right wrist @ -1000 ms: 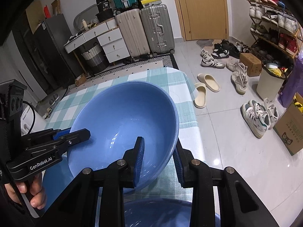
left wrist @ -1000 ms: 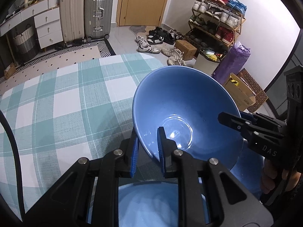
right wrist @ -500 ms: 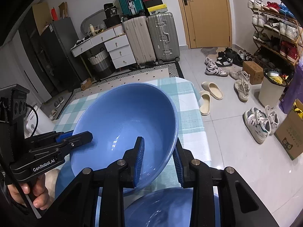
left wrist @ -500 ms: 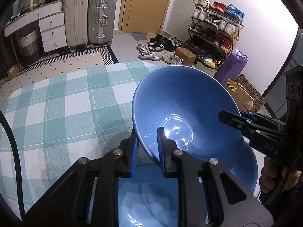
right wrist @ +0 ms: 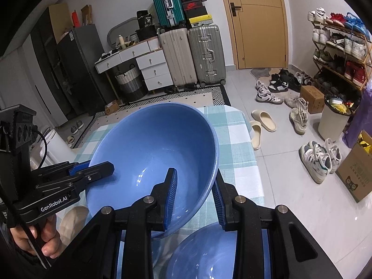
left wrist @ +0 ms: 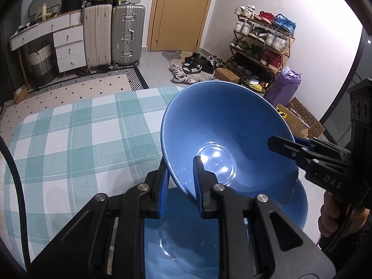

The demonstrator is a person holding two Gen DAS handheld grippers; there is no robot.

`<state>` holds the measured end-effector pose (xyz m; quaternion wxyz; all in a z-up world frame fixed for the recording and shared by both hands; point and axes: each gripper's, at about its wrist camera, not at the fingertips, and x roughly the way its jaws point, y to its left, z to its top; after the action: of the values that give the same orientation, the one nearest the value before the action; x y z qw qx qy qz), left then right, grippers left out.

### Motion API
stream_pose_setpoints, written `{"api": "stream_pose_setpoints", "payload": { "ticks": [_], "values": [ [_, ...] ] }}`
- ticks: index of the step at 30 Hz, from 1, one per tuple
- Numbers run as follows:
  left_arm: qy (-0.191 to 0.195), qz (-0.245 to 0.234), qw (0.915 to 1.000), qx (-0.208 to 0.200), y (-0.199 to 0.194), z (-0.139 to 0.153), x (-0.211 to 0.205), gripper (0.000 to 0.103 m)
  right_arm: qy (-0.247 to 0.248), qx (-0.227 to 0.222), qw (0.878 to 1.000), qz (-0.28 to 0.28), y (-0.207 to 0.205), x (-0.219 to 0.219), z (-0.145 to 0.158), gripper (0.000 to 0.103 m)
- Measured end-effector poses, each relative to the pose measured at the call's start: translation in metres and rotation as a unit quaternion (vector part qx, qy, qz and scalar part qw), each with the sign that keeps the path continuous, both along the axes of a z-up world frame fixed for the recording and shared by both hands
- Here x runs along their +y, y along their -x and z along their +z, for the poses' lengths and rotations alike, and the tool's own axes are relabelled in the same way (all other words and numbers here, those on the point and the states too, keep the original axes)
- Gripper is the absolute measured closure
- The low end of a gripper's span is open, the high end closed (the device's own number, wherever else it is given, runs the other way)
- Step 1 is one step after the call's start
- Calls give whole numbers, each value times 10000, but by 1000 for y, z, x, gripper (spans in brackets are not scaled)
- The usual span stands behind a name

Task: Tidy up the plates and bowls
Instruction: 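Lift the blue bowl with both grippers and carry it over another bowl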

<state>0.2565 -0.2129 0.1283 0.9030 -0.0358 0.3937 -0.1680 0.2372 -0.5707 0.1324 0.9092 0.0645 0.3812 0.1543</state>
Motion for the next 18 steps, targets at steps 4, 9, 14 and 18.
{"api": "stream_pose_setpoints", "payload": {
  "ticks": [4, 9, 14, 18],
  "values": [
    [-13, 48, 10000, -78, 15, 9, 5, 87, 9, -55, 10000, 51, 9, 3, 6, 72],
    [-14, 91, 9998, -160, 38, 20, 11, 87, 2, -124, 9999, 110, 21, 8, 12, 72],
    [4, 130, 9997, -196, 60, 28, 16, 87, 1, -176, 9997, 152, 34, 13, 16, 72],
    [-10, 164, 9996, -235, 73, 32, 19, 87, -3, -197, 9996, 185, 43, 19, 18, 72]
  ]
}}
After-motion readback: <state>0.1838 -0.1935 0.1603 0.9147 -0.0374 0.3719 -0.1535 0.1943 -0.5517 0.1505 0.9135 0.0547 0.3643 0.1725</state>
